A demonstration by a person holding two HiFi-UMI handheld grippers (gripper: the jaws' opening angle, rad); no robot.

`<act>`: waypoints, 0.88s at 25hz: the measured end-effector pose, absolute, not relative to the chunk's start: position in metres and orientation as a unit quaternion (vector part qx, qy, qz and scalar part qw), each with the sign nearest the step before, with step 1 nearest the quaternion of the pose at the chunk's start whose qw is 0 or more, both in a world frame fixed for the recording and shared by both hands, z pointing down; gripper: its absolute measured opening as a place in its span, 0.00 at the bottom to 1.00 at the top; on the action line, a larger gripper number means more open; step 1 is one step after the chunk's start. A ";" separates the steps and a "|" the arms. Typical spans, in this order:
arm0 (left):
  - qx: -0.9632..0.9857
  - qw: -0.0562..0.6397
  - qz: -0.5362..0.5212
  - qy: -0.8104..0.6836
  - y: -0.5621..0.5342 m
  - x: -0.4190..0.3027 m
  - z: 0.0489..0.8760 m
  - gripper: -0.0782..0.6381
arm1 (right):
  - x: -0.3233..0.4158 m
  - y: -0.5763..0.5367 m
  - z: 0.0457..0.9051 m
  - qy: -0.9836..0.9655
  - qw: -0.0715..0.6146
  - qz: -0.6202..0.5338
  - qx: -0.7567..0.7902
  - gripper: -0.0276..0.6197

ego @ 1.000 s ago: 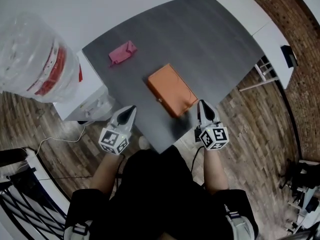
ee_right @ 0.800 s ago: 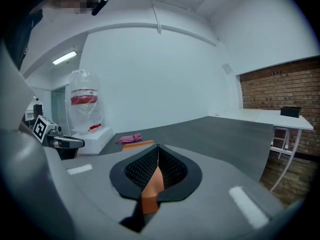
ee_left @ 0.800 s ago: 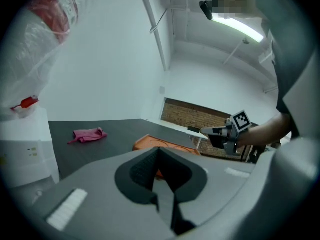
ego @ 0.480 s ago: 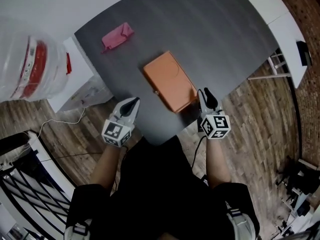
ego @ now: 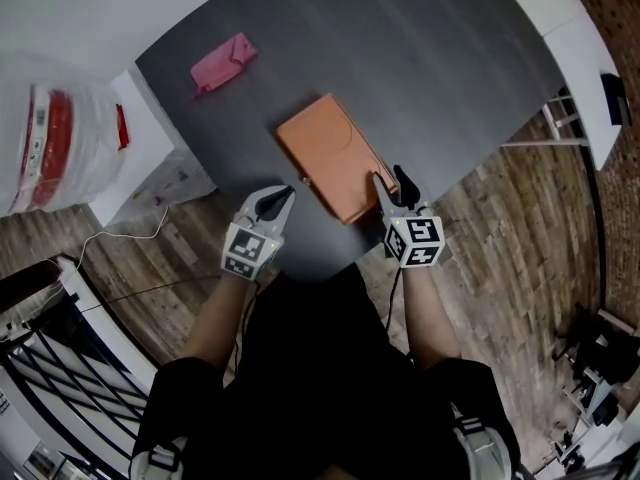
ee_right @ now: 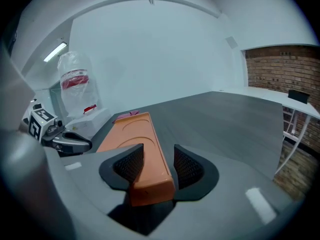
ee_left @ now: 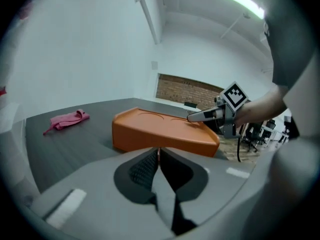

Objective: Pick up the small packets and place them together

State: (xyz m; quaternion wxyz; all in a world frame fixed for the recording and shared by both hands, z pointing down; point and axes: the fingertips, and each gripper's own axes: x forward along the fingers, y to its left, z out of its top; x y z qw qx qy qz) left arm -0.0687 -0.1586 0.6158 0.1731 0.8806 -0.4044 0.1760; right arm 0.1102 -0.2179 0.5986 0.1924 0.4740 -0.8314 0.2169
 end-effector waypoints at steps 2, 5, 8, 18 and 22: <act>0.883 0.167 0.189 -0.396 -0.162 -0.063 0.621 0.16 | 0.110 -0.218 0.602 -0.831 0.197 0.217 0.473 0.34; 0.884 0.161 0.212 -0.385 -0.167 -0.058 0.630 0.23 | 0.108 -0.219 0.603 -0.830 0.201 0.215 0.473 0.34; 0.886 0.160 0.234 -0.367 -0.170 -0.052 0.637 0.32 | 0.106 -0.218 0.603 -0.830 0.196 0.217 0.475 0.32; 0.894 0.147 0.277 -0.319 -0.172 -0.032 0.652 0.34 | 0.105 -0.217 0.606 -0.827 0.187 0.233 0.476 0.31; 0.896 0.144 0.283 -0.310 -0.167 -0.031 0.659 0.31 | 0.105 -0.217 0.608 -0.827 0.172 0.245 0.475 0.31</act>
